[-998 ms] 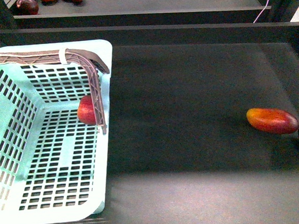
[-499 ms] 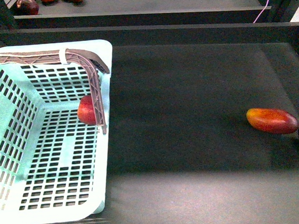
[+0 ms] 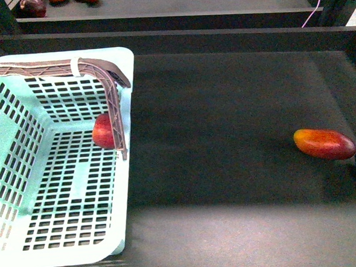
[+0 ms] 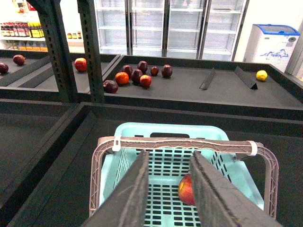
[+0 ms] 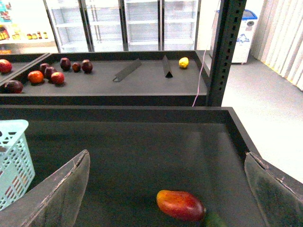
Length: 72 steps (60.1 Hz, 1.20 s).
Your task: Pick apple with right arm and hold basket with left
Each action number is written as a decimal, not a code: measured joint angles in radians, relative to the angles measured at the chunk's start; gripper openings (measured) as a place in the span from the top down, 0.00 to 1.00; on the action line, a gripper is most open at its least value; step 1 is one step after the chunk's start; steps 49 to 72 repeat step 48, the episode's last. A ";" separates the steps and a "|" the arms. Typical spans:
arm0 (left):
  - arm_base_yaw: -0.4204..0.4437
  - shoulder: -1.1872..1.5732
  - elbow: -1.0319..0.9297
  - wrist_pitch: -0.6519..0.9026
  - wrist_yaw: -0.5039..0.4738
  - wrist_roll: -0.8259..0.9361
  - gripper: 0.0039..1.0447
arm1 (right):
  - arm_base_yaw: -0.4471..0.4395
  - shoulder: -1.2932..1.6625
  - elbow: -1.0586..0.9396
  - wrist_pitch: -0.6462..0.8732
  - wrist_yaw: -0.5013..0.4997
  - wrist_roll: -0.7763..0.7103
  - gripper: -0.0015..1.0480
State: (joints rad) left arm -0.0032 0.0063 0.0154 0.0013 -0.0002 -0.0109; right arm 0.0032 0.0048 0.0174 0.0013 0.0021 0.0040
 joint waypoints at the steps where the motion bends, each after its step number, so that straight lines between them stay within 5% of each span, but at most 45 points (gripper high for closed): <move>1: 0.000 0.000 0.000 0.000 0.000 0.000 0.58 | 0.000 0.000 0.000 0.000 0.000 0.000 0.08; 18: 0.000 0.000 0.000 0.000 0.000 0.000 0.05 | 0.000 0.000 0.000 0.000 0.000 0.000 0.08; 72: 0.000 0.000 0.000 0.000 0.000 0.002 0.07 | 0.000 0.000 0.000 0.000 0.000 0.000 0.08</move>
